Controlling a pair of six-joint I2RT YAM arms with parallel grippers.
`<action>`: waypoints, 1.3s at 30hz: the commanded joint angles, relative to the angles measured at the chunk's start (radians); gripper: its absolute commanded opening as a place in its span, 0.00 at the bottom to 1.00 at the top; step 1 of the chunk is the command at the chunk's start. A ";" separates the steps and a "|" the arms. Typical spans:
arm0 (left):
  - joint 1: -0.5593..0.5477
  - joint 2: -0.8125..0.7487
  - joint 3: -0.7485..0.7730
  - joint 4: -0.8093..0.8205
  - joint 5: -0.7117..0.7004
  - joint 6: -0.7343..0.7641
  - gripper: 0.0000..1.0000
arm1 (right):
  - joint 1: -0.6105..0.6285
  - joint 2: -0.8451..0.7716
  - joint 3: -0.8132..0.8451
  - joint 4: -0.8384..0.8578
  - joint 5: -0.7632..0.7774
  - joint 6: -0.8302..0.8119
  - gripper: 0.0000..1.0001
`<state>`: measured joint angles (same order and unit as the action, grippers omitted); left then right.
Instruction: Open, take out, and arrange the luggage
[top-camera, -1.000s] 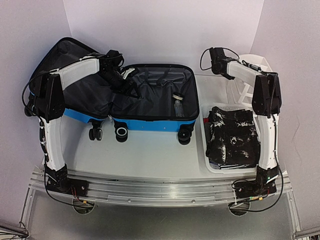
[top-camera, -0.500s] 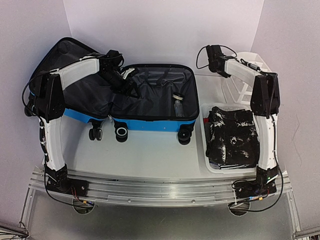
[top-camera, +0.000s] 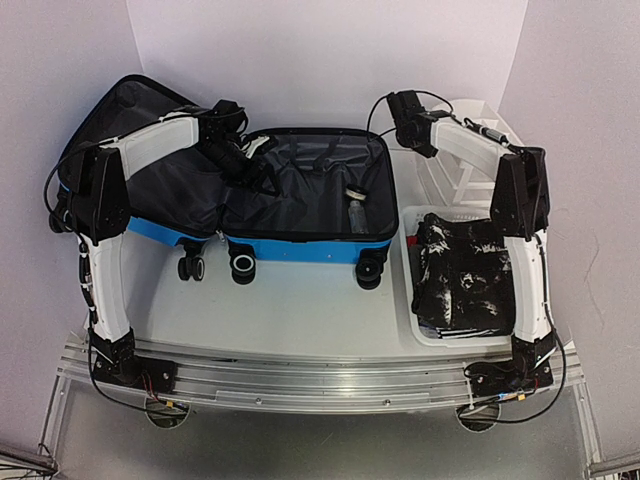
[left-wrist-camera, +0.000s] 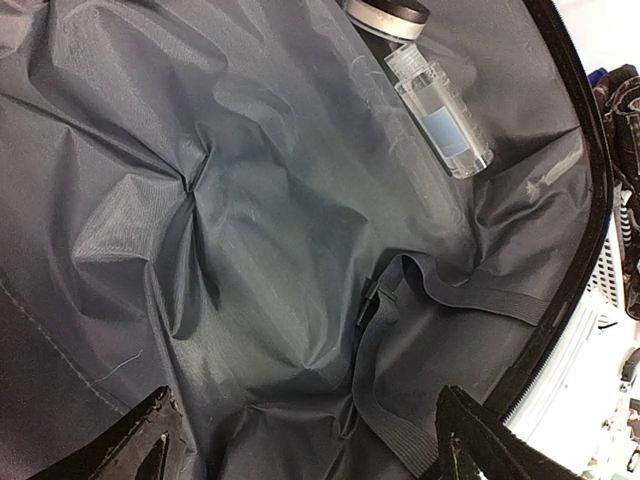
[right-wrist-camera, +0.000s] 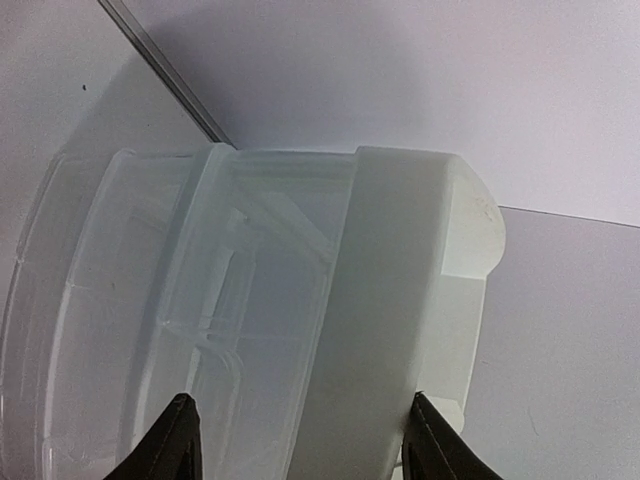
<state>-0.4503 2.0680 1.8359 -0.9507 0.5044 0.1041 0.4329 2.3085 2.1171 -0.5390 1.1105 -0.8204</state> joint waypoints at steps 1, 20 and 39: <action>0.004 0.011 0.030 0.002 0.021 -0.003 0.87 | -0.009 -0.004 0.099 -0.201 -0.119 0.227 0.54; 0.004 0.030 0.059 -0.005 0.034 -0.017 0.87 | -0.159 -0.073 0.364 -0.636 -0.725 0.808 0.59; 0.002 0.056 0.130 -0.018 0.047 -0.030 0.86 | -0.215 0.013 0.380 -0.774 -0.949 0.605 0.18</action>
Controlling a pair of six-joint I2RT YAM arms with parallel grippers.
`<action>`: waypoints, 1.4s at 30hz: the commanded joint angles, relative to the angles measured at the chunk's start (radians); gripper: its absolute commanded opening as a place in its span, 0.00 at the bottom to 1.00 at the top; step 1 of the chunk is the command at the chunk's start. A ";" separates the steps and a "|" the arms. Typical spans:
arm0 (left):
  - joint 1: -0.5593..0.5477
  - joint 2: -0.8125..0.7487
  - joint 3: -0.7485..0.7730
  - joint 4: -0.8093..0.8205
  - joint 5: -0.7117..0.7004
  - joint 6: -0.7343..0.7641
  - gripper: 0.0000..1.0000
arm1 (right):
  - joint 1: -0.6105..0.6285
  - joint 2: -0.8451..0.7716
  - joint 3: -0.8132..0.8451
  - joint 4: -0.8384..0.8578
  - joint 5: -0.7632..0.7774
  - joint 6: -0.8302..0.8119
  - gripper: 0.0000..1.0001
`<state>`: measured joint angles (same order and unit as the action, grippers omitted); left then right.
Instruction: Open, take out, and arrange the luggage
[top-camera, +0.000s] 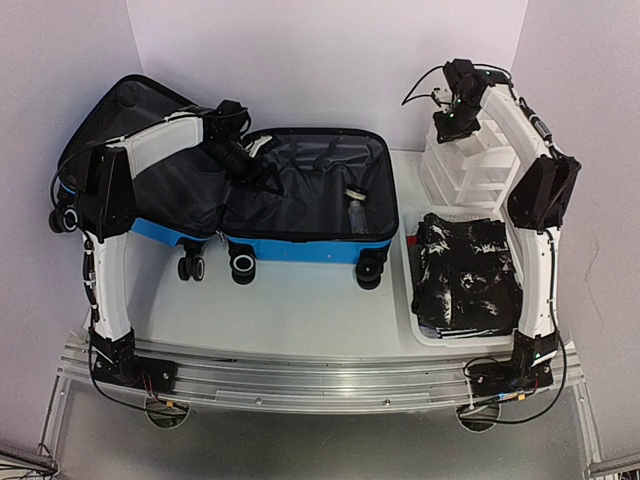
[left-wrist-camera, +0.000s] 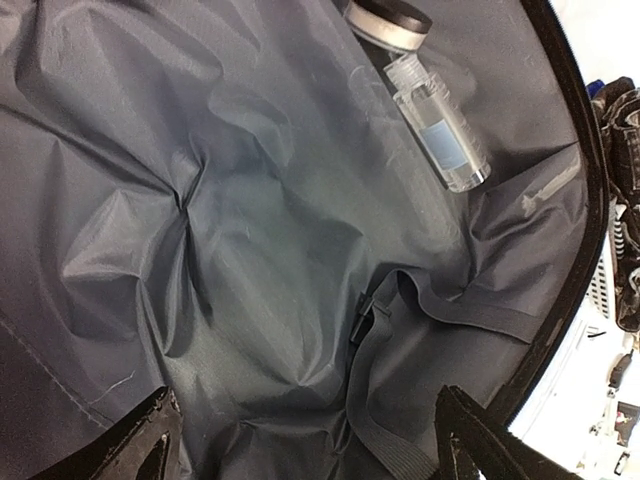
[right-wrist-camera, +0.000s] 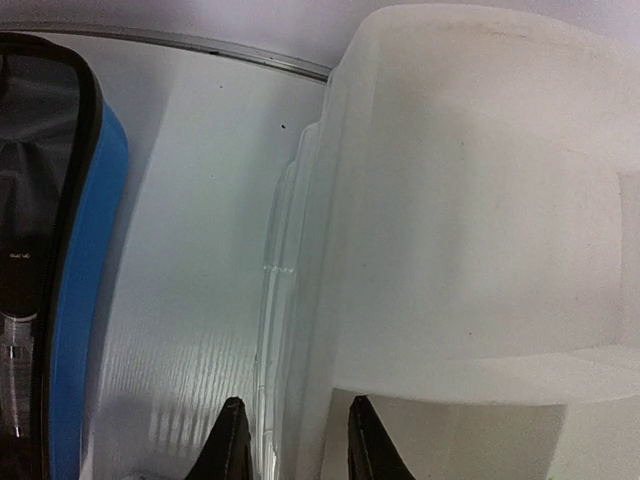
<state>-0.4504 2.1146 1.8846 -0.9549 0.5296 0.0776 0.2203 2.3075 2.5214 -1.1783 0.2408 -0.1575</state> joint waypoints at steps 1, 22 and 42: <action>0.000 0.020 0.102 -0.014 0.025 -0.008 0.86 | -0.003 0.012 -0.023 -0.142 -0.101 -0.065 0.16; -0.290 0.438 0.459 1.312 0.157 -1.224 0.87 | 0.019 -0.114 -0.108 0.073 -0.392 0.311 0.00; -0.382 0.695 0.677 1.519 -0.156 -1.409 0.83 | 0.050 -0.209 -0.280 0.137 -0.500 0.516 0.00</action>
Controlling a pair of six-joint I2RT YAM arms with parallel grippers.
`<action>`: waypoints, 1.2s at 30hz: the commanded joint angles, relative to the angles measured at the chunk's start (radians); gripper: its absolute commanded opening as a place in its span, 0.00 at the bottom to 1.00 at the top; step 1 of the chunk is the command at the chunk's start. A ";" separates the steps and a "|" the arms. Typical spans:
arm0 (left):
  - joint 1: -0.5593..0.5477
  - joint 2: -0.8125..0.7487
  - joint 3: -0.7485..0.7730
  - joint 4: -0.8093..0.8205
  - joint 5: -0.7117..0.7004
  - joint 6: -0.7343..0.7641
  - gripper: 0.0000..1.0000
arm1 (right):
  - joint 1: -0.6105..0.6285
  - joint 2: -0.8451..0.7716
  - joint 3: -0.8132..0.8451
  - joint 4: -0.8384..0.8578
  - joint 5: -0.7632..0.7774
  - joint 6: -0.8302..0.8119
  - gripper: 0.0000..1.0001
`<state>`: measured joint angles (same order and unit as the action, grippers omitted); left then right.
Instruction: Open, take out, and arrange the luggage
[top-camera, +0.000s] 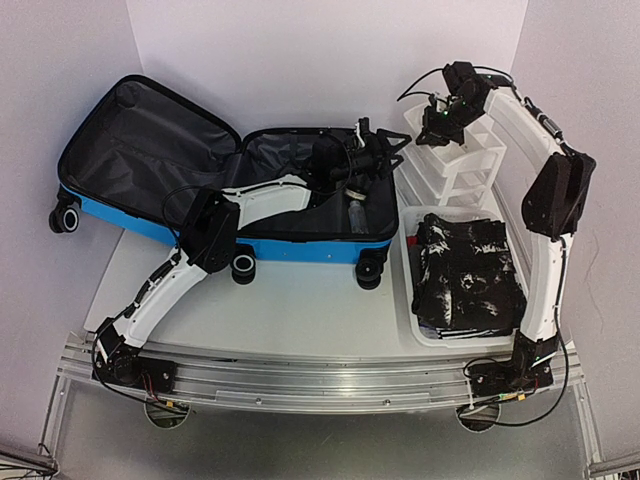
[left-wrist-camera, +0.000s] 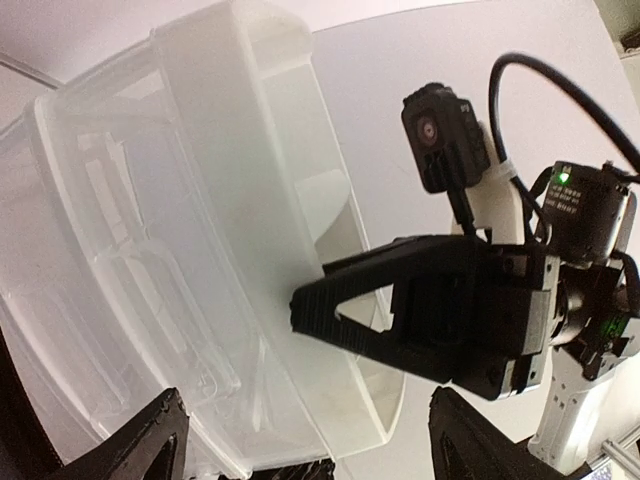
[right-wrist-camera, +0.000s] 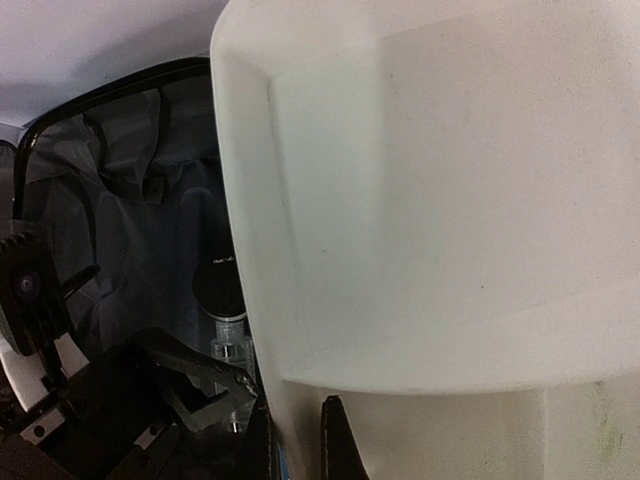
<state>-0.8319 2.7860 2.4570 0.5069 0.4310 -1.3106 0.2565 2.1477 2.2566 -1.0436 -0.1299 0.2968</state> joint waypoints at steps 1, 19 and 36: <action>-0.003 0.027 0.106 0.055 -0.060 -0.030 0.84 | 0.013 -0.048 -0.018 0.002 -0.137 0.064 0.00; -0.031 0.092 0.148 0.140 -0.078 -0.141 0.86 | 0.014 -0.087 -0.023 0.003 -0.195 0.077 0.00; -0.030 0.104 0.167 0.162 -0.124 -0.103 0.75 | -0.064 -0.186 0.136 -0.032 0.185 -0.055 0.56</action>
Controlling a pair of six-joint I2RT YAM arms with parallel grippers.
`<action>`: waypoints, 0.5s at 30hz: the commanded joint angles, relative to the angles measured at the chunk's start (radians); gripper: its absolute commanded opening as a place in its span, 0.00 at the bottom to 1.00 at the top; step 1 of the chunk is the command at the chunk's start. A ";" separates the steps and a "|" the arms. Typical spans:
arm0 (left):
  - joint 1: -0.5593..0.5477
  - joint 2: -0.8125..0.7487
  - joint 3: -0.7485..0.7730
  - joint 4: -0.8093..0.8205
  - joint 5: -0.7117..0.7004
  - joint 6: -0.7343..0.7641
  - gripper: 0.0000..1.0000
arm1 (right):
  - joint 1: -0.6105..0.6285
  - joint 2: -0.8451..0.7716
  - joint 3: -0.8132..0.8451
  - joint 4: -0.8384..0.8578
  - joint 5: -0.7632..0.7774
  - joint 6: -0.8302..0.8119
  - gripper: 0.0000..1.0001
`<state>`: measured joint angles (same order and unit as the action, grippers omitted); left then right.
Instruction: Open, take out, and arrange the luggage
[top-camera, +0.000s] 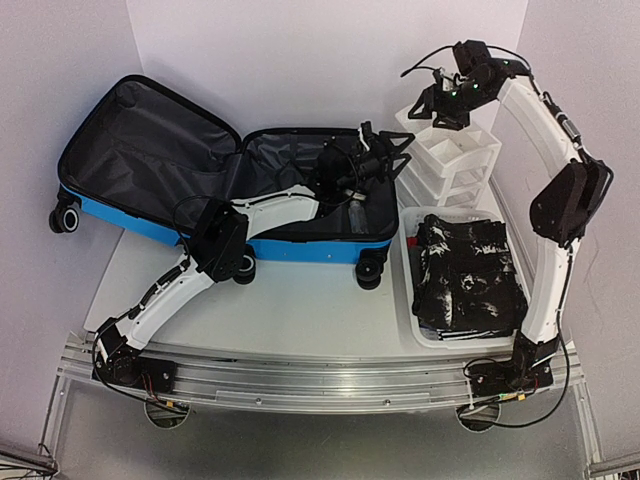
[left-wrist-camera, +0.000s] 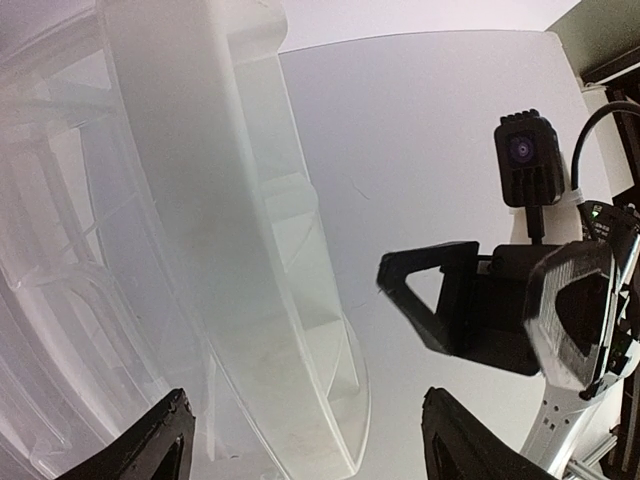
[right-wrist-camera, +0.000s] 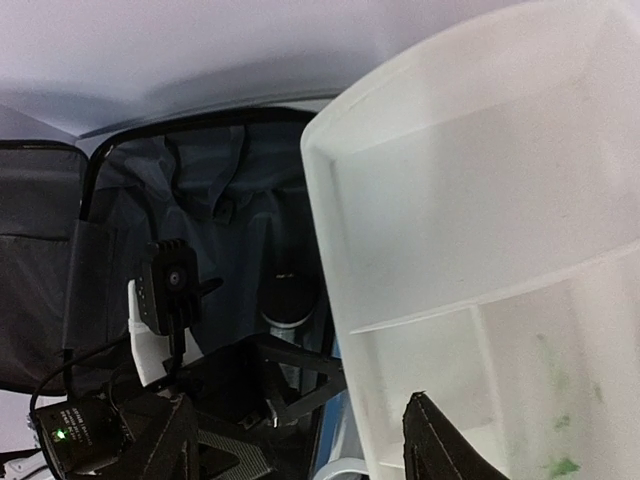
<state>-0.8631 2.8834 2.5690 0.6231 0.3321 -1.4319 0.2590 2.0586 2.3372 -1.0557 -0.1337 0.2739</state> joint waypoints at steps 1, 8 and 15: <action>0.001 0.008 0.056 0.036 -0.031 0.019 0.73 | -0.082 -0.100 0.052 -0.021 0.225 -0.044 0.57; -0.003 0.010 0.053 -0.040 -0.069 0.010 0.69 | -0.202 -0.034 0.038 -0.038 0.364 -0.104 0.64; -0.015 0.008 0.040 -0.068 -0.071 0.006 0.73 | -0.244 0.066 0.082 -0.053 0.180 -0.153 0.64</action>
<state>-0.8660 2.8846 2.5729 0.5634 0.2751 -1.4253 0.0102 2.0696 2.3865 -1.0787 0.1370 0.1627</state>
